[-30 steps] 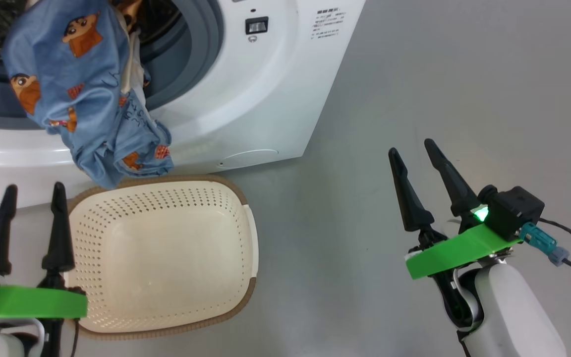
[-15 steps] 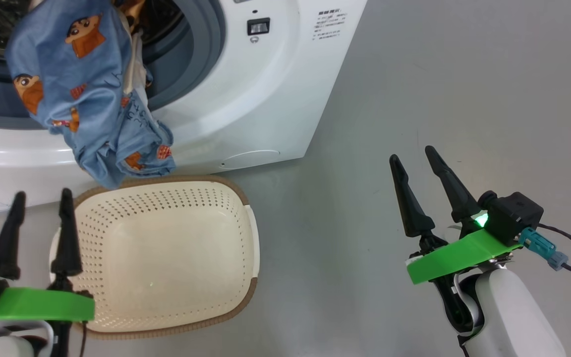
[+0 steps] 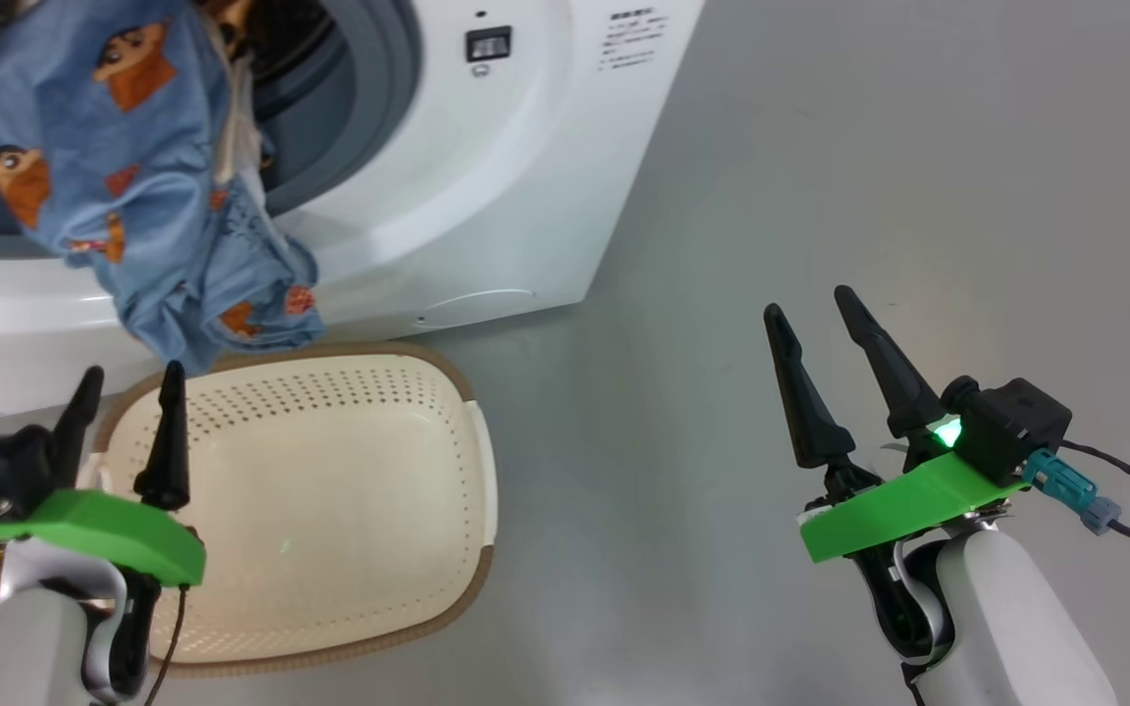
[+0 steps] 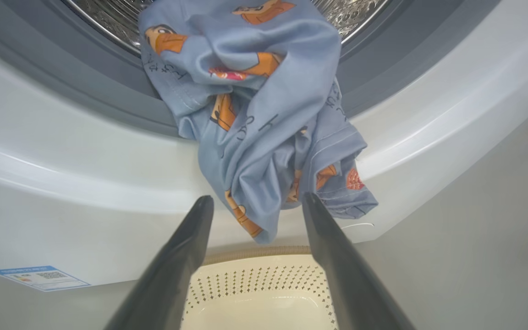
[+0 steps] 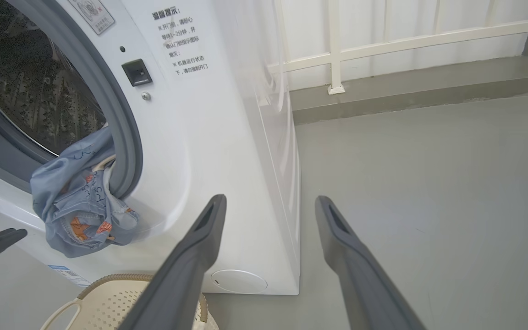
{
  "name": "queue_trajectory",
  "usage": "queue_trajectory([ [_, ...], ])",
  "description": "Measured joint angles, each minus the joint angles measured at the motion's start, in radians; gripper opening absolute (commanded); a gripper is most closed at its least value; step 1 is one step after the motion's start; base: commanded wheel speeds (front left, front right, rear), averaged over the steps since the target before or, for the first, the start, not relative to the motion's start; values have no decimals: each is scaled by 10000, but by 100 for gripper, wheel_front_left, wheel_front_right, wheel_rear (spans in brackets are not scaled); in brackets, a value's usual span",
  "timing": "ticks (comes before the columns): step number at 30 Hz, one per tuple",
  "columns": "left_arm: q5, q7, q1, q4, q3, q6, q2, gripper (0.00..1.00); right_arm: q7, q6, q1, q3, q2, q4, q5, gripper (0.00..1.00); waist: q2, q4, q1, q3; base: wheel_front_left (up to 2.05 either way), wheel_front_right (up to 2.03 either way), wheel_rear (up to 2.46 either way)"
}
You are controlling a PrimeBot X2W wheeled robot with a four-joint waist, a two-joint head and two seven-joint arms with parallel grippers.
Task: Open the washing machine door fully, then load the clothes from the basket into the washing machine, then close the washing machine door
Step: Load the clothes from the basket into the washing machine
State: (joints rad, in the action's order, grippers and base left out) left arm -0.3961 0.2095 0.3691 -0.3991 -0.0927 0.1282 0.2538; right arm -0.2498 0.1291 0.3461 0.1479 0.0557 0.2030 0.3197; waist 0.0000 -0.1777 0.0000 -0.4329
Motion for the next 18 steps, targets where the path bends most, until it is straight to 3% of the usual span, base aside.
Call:
queue_trajectory([
  [9,-1041,-144,1408,-1875,-1505,0,890,100,0,0,22,50,-2,-188,81,100,1,-471,0,-275,0,0,0],
  [18,-2050,35,2965,-3354,-2629,2,1026,100,-2,0,27,69,-4,-309,132,100,0,-746,0,-593,0,0,0],
])
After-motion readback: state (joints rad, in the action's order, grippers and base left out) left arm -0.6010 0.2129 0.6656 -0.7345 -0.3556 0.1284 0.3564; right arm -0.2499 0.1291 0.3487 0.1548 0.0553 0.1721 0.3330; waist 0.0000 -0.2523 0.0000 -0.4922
